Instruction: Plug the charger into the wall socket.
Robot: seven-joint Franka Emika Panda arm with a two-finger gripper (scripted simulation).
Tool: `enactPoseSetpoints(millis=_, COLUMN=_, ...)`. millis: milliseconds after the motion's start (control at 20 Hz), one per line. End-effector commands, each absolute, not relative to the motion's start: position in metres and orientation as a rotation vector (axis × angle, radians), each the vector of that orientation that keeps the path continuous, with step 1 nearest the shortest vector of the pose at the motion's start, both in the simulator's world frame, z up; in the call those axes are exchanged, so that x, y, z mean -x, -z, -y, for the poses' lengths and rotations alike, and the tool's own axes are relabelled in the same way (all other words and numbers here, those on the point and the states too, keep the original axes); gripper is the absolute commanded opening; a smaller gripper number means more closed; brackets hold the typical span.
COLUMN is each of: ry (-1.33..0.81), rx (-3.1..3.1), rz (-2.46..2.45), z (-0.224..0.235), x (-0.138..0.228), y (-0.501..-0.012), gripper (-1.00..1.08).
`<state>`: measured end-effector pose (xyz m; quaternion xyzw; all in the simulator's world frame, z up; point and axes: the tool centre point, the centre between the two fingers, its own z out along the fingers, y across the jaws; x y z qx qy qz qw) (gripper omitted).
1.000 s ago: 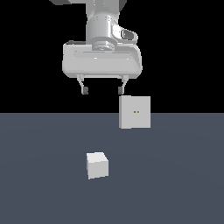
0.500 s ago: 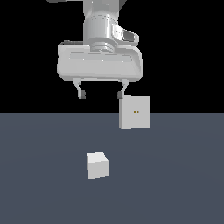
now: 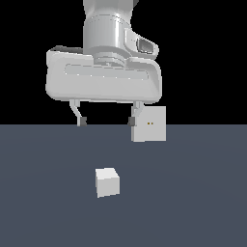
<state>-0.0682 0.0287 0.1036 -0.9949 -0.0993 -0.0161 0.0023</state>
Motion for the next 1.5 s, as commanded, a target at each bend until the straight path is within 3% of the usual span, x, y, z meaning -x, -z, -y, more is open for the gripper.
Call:
enactPoseSetpoints(millis=0, ry=0.065, rx=3.115, rz=0.353, z=-0.029, x=0.08, y=-0.093, gripper=1.0)
enactPoseSetpoints(millis=550, ry=0.101, rx=3.097, rz=0.457, z=-0.027, x=0.108, y=-0.065, gripper=1.0)
enactPoseSetpoints(millis=1450, ry=0.103, rx=3.096, rz=0.464, z=-0.026, x=0.111, y=-0.024, gripper=1.0)
